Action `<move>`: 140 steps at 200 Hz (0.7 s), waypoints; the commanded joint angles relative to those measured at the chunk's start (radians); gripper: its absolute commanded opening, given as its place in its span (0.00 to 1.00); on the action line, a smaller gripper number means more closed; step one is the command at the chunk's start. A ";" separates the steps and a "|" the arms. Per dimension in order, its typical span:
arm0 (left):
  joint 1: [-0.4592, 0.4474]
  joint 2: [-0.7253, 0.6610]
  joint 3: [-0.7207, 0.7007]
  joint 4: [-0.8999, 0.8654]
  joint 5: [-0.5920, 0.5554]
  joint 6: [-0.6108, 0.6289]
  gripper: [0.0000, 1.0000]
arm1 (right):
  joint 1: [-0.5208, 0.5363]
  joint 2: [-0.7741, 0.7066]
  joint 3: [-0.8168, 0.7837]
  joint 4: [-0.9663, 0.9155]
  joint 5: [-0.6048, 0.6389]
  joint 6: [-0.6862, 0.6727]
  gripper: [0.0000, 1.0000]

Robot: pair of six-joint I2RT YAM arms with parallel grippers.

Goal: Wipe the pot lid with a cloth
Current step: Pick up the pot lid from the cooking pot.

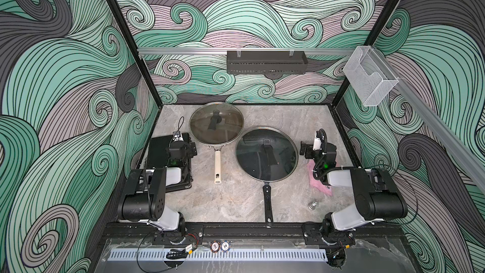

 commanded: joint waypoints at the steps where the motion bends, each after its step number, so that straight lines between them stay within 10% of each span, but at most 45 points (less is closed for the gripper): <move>1: 0.008 -0.144 0.093 -0.218 -0.107 -0.061 0.99 | -0.003 -0.111 0.050 -0.155 0.075 0.021 0.99; 34: 0.013 -0.299 0.328 -0.656 -0.131 -0.372 0.99 | -0.017 -0.273 0.187 -0.474 0.167 0.218 1.00; 58: -0.013 -0.253 0.517 -0.789 0.040 -0.359 0.99 | -0.032 -0.288 0.339 -0.706 0.005 0.365 1.00; 140: -0.275 0.361 1.378 -1.590 0.002 -0.140 0.98 | -0.011 -0.154 0.627 -1.115 -0.282 0.445 0.99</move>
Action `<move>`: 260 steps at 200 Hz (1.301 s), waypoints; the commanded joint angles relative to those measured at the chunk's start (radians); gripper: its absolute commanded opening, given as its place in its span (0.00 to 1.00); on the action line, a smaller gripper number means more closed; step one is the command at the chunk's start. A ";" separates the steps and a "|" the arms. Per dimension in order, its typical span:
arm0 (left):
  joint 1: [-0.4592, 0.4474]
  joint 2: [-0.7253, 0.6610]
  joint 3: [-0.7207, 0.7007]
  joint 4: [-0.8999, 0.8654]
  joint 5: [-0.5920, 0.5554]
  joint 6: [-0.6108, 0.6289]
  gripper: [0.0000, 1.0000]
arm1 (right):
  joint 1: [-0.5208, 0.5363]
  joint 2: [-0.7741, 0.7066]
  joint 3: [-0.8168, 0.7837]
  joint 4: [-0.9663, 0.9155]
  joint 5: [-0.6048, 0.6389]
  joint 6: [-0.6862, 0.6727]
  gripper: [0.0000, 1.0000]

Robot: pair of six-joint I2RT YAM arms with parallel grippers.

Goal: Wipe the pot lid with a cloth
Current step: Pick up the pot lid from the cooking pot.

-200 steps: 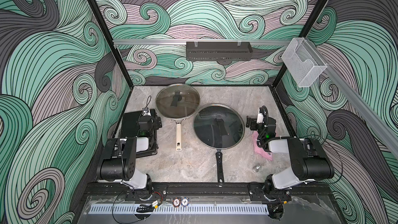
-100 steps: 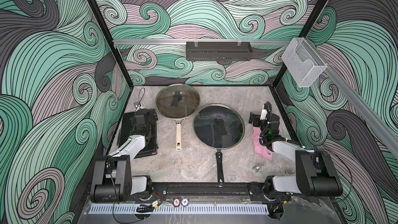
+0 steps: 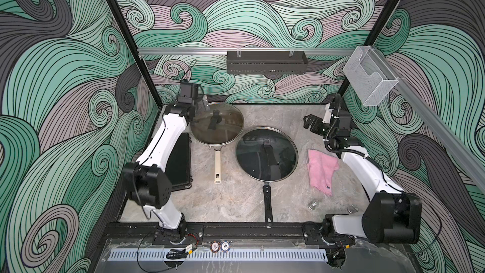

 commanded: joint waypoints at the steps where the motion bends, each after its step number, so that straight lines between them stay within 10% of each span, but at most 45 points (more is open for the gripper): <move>1: -0.055 0.127 0.115 -0.311 0.013 0.095 0.98 | 0.003 0.011 0.013 -0.164 -0.093 0.051 0.99; 68: -0.157 0.423 0.394 -0.499 -0.092 0.163 0.97 | 0.004 0.033 0.007 -0.290 -0.079 0.007 0.99; 122: -0.160 0.613 0.678 -0.691 -0.181 0.106 0.63 | 0.002 0.079 -0.041 -0.426 -0.027 -0.025 0.94; 165: -0.120 0.573 0.604 -0.658 -0.009 -0.004 0.62 | 0.001 0.034 -0.075 -0.411 0.000 -0.026 0.94; 260: -0.116 0.595 0.656 -0.698 -0.009 -0.012 0.16 | 0.003 0.094 -0.096 -0.498 0.085 -0.065 0.93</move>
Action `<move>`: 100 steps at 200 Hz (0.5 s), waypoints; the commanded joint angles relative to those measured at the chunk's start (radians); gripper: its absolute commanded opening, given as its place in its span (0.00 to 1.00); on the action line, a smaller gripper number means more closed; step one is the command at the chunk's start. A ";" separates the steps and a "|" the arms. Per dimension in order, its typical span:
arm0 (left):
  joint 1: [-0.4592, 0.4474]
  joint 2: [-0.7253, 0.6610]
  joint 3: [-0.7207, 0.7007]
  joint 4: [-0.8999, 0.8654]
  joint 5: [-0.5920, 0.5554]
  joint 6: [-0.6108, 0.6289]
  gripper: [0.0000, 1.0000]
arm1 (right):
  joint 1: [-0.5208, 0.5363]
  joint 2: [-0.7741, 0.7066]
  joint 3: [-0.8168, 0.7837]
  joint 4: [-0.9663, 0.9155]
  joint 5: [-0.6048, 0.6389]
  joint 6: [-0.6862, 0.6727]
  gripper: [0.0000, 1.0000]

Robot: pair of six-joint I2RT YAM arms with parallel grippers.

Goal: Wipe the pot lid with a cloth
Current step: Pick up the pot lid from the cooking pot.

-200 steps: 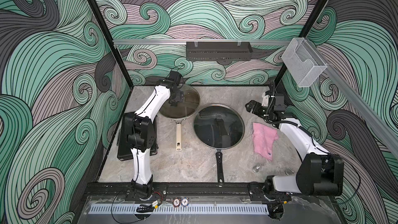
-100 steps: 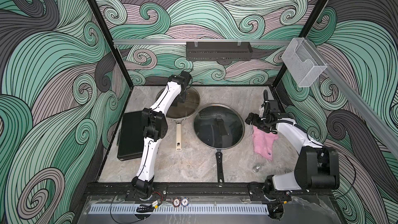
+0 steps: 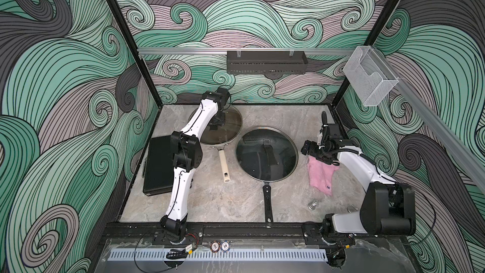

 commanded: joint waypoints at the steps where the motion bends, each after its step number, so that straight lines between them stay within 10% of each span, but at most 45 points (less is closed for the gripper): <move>1: 0.008 -0.006 0.040 -0.051 -0.001 -0.023 0.16 | 0.004 0.038 -0.018 -0.060 0.051 -0.016 0.93; 26: 0.012 -0.040 0.041 -0.036 -0.012 -0.025 0.00 | 0.002 0.080 -0.026 -0.068 0.069 0.017 0.92; 100: 0.014 -0.199 0.023 0.073 -0.040 0.040 0.00 | 0.004 0.017 -0.028 -0.083 0.219 -0.027 0.90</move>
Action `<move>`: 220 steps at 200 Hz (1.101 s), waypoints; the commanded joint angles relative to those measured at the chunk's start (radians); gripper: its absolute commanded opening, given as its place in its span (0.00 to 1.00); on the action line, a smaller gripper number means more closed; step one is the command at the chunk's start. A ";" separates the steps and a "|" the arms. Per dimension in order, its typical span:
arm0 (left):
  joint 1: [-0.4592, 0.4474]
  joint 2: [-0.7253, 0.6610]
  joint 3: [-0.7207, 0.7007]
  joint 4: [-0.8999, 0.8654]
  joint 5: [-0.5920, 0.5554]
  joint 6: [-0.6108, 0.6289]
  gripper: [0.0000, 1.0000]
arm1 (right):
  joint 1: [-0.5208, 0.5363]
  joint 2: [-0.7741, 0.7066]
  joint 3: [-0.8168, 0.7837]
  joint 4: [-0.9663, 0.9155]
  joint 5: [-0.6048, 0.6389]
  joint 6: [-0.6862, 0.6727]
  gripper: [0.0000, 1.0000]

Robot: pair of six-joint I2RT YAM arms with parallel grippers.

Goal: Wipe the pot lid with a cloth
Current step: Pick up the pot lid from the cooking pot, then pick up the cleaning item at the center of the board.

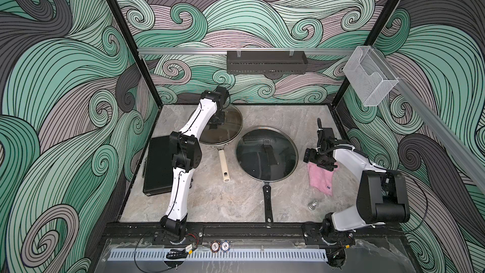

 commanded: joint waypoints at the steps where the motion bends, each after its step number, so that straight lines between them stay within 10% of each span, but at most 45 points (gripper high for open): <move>1: 0.009 -0.169 0.024 0.065 -0.049 0.024 0.00 | 0.005 -0.063 -0.007 -0.019 0.078 -0.018 0.90; 83: 0.016 -0.340 -0.026 0.126 -0.025 0.053 0.00 | -0.016 0.184 0.079 -0.066 0.029 -0.047 0.81; 102: 0.030 -0.401 -0.053 0.164 0.057 0.040 0.00 | -0.016 0.224 0.090 -0.051 0.025 -0.059 0.61; 129: 0.062 -0.520 -0.162 0.277 0.225 0.028 0.00 | -0.015 0.170 0.091 -0.032 0.025 -0.064 0.00; 220: 0.259 -0.769 -0.527 0.894 1.078 -0.298 0.00 | 0.175 -0.101 0.417 0.187 -0.234 0.007 0.00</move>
